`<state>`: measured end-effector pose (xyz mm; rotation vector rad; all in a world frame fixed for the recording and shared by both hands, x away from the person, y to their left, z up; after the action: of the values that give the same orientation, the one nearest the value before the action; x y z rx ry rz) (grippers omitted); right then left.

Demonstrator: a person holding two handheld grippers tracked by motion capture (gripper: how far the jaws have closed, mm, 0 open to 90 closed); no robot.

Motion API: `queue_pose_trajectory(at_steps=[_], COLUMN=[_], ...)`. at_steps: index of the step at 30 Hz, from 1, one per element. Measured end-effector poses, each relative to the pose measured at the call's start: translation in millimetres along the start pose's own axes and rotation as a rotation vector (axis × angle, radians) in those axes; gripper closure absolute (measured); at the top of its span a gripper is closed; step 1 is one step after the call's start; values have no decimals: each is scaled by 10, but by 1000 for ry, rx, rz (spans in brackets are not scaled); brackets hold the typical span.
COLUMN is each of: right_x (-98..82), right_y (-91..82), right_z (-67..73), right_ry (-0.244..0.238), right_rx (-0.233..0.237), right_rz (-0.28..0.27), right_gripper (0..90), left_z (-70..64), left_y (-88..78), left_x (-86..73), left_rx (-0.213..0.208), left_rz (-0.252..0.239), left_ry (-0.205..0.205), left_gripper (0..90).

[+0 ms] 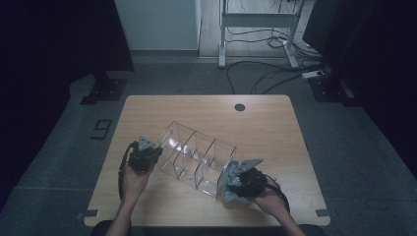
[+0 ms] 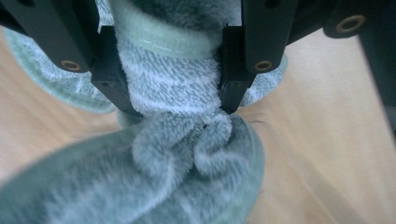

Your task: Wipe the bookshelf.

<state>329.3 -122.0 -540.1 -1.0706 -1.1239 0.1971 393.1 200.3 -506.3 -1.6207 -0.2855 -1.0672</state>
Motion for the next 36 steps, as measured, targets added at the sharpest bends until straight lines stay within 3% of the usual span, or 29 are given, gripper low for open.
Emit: queue_pose_trajectory(at_steps=[10,23,26,36], right_x=[-34,-144,-209,-450], right_y=[-267,-595,-620,-543], right_z=[-441,-902,-1009,-1311], right_ry=[73,167,180,264], right_rx=[-126,-294,-339,-383], right_rz=[-65,-134,-122,-83], right_gripper=[534,537,537,533], left_z=[4,1,1,2], left_y=[16,19,19,18], left_x=[-11,-11,-11,-11], left_rx=[-5,-1,0,1], left_rz=[6,6,8,9], left_ry=[-2,6,8,9], left_gripper=[864,863,863,862])
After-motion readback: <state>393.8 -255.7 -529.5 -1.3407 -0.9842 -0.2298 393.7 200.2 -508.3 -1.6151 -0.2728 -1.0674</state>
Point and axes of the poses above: each handheld gripper's, and its own axes: y roughly forward along the jaws, x roughly out of its top, z roughly to its left, the point moved 6 cm from there along y, roughly forward along the jaws, and after that the axes turned 1 degree about -x, right-handed, at the moved point
